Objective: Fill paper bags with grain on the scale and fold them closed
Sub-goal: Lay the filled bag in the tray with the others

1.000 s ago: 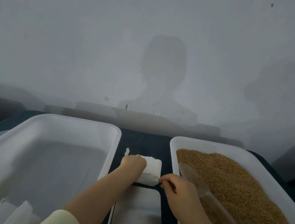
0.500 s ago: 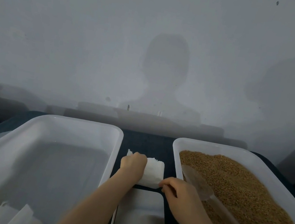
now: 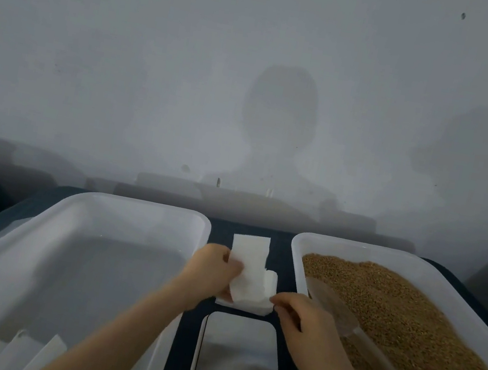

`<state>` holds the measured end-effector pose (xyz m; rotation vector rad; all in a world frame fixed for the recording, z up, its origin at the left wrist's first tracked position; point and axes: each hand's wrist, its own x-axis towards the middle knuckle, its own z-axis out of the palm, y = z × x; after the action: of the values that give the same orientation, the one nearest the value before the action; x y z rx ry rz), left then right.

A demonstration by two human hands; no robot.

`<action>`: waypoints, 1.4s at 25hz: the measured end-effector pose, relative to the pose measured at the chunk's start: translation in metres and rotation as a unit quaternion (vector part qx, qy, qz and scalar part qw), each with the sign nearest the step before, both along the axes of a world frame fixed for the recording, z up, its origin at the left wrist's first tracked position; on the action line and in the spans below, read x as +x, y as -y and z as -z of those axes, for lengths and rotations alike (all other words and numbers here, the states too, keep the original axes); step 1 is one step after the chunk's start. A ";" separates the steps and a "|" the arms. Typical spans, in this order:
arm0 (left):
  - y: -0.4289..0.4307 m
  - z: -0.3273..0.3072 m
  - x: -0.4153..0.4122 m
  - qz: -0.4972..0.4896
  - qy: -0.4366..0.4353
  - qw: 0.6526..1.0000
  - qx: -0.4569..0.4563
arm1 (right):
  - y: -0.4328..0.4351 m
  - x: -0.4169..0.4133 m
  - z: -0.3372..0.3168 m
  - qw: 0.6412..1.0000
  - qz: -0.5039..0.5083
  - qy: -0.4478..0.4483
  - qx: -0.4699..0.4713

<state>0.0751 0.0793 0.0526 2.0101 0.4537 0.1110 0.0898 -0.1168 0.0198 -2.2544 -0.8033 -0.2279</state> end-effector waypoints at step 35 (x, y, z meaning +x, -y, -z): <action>0.017 0.014 -0.043 0.206 0.013 0.972 -0.112 | -0.009 -0.013 -0.016 0.971 -0.073 -0.207 0.091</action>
<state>0.0319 0.0621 0.0388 1.8358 0.0235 -0.1649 0.0765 -0.1082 0.0362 -1.9642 -0.6861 0.2246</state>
